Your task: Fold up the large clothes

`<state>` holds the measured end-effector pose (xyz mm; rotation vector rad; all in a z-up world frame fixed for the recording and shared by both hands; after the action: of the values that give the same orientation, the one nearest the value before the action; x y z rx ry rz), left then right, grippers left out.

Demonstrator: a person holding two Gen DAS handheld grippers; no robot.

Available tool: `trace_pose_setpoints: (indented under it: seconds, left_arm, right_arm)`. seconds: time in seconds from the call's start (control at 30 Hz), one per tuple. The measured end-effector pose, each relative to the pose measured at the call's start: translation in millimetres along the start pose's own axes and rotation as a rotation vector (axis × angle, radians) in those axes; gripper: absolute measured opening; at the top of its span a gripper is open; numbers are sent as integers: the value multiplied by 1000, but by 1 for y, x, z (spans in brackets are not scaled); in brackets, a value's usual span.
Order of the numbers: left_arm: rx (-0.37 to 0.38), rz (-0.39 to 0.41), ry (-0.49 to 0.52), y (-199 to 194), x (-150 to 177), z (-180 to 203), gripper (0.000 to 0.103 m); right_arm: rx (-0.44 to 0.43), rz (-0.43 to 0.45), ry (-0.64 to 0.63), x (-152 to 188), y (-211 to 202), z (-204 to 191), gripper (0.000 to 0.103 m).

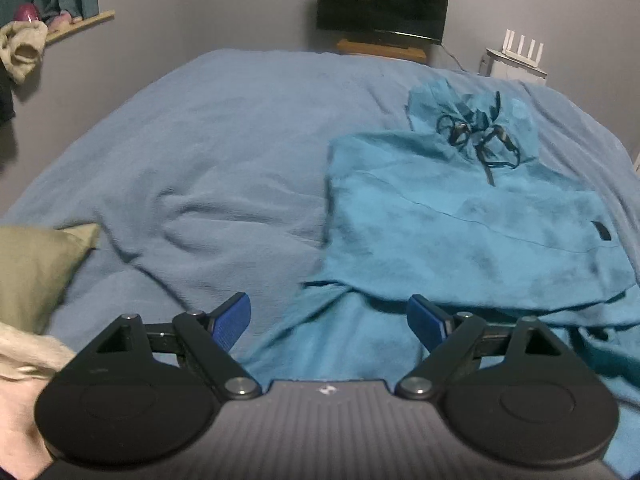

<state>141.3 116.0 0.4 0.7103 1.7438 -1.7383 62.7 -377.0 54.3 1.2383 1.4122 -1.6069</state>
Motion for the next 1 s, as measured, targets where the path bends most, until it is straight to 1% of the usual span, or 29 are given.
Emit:
trace_pose_setpoints:
  seconds: [0.03, 0.07, 0.13, 0.17, 0.2, 0.23, 0.3, 0.37, 0.43, 0.5, 0.53, 0.6, 0.67, 0.73, 0.87, 0.93, 1.0]
  left_arm:
    - [-12, 5, 24, -5, 1, -6, 85]
    - [-33, 13, 69, -11, 4, -13, 86]
    - [-85, 18, 158, -22, 13, -26, 86]
    - [-88, 19, 189, -27, 18, -31, 86]
    - [-72, 25, 214, -35, 24, -36, 86]
    - [-41, 34, 224, -44, 28, -41, 86]
    - [49, 63, 234, -65, 33, -46, 86]
    - [159, 102, 252, -91, 37, -50, 86]
    - [281, 128, 268, -115, 41, -54, 86]
    - [394, 127, 291, -132, 46, -54, 88]
    - [455, 116, 312, -141, 51, -52, 91]
    - [524, 95, 361, -150, 60, -48, 91]
    - [554, 72, 414, -155, 69, -41, 91]
    - [562, 56, 468, -158, 78, -36, 91]
    - [589, 42, 541, -165, 90, -35, 91]
    - [604, 37, 554, -171, 94, -40, 91]
    - [640, 31, 555, -178, 94, -43, 91]
  right_arm:
    - [8, 1, -20, -1, -7, 4, 102]
    - [5, -1, -28, -1, -14, 9, 102]
    - [-51, -17, 4, 0, -29, 20, 102]
    - [-83, -25, 14, 0, -35, 23, 102]
    - [-121, -32, 12, 0, -43, 27, 102]
    - [-155, -37, -8, -1, -51, 27, 102]
    - [-231, -49, -88, 1, -68, 25, 102]
    - [-303, -72, -184, 5, -85, 22, 102]
    - [-385, -122, -276, 14, -105, 23, 102]
    - [-465, -170, -349, 22, -124, 24, 102]
    - [-492, -187, -381, 26, -134, 25, 102]
    - [-525, -223, -433, 33, -150, 25, 102]
    - [-544, -261, -474, 39, -159, 24, 102]
    - [-559, -298, -515, 45, -169, 21, 102]
    - [-577, -372, -630, 62, -172, 9, 102]
    - [-580, -369, -696, 70, -175, 5, 102]
    - [-588, -358, -717, 70, -175, 1, 102]
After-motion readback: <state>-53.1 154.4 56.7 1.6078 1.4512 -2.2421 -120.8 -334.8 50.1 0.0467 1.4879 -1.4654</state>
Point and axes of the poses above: each gripper's, at about its wrist camera, not at the fingertips, and y roughly the way its jaws point, z to its right, x to its underside, the point moved 5 cm from there along y, roughly the way its jaws point, and after that the axes turned 2 degrees about z, right-handed, at the moved point
